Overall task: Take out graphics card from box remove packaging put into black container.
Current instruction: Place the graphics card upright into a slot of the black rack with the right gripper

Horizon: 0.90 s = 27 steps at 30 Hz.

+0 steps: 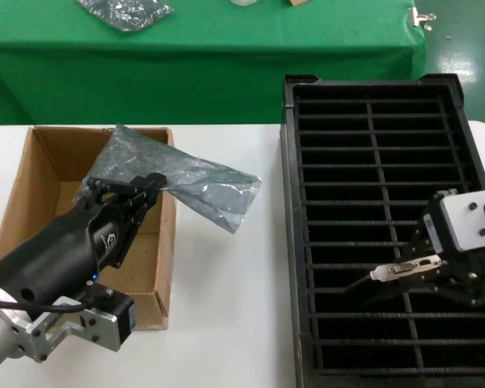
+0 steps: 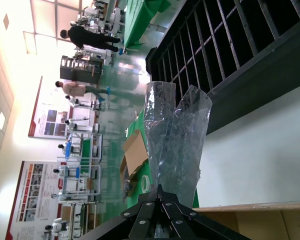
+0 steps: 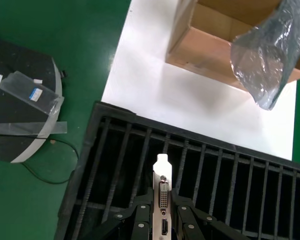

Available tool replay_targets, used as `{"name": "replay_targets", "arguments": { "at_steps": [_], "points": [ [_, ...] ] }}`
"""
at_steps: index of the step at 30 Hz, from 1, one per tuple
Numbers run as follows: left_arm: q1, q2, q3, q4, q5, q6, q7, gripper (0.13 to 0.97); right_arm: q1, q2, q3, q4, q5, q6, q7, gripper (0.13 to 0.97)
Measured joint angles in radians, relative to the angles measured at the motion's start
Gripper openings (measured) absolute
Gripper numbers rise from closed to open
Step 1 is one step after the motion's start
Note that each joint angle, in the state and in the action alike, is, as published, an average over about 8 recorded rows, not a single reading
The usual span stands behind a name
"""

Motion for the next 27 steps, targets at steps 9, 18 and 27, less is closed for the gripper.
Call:
{"name": "replay_targets", "arguments": {
  "at_steps": [9, 18, 27],
  "points": [
    [0.000, 0.000, 0.000, 0.000, 0.000, 0.000, 0.000, 0.139, -0.023, -0.055, 0.005, -0.066, -0.037, -0.001, 0.063, 0.189],
    [0.000, 0.000, 0.000, 0.000, 0.000, 0.000, 0.000, 0.139, -0.030, -0.075, 0.003, -0.102, -0.039, -0.001, 0.109, 0.189],
    [0.000, 0.000, 0.000, 0.000, 0.000, 0.000, 0.000, 0.139, -0.045, -0.086, 0.014, -0.130, -0.057, -0.001, 0.113, 0.189]
  ]
}}
